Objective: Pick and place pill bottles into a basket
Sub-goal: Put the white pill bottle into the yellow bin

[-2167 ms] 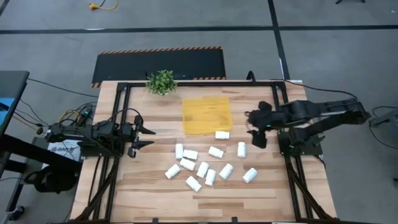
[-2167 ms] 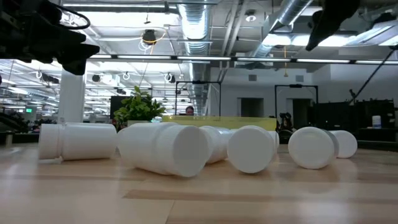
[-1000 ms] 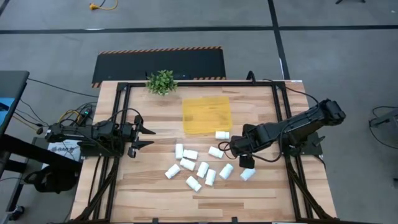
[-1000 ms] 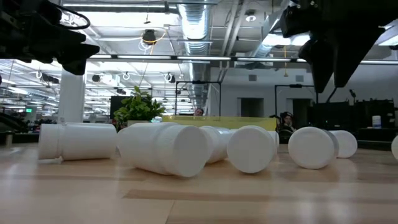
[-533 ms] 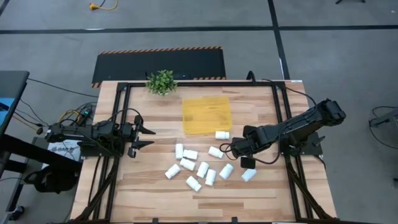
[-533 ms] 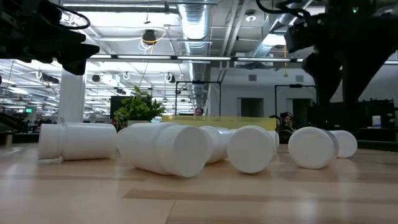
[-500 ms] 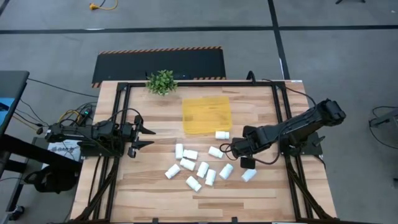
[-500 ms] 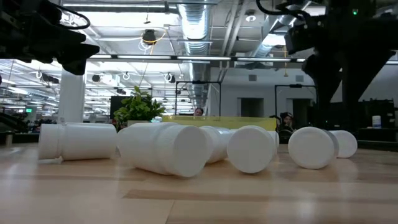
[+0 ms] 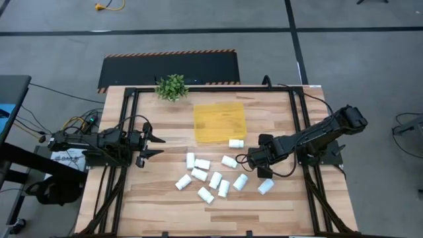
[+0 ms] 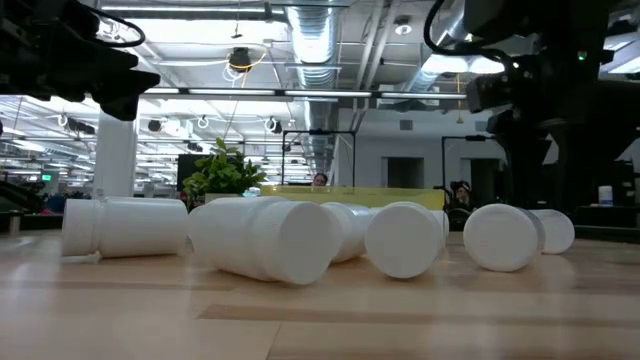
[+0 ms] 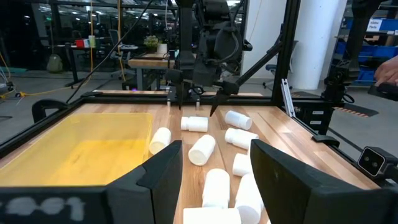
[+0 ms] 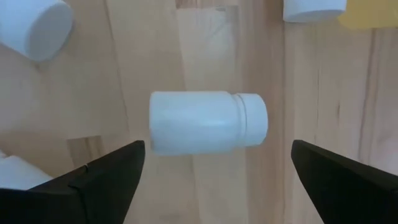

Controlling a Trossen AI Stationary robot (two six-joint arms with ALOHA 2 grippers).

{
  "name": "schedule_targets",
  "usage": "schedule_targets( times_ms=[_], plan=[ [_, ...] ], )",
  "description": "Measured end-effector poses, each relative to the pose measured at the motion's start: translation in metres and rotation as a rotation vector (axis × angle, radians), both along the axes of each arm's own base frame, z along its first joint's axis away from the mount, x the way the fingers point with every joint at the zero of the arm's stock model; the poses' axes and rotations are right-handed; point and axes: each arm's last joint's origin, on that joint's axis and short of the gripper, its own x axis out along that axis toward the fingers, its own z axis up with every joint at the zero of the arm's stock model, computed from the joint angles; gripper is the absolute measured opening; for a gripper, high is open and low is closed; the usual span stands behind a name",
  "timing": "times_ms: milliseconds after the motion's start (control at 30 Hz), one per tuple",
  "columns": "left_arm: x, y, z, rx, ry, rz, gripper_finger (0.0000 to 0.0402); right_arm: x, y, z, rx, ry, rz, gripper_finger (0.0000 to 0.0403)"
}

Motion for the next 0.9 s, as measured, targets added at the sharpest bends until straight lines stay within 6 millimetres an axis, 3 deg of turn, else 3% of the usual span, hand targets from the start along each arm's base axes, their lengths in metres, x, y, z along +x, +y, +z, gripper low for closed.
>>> schedule_targets(
  times_ms=[900],
  plan=[
    [0.000, 0.000, 0.000, 0.000, 0.000, 0.000, 0.0177, 0.001, -0.007, -0.015, 0.054, -0.029, 0.088, 0.0398]
  ],
)
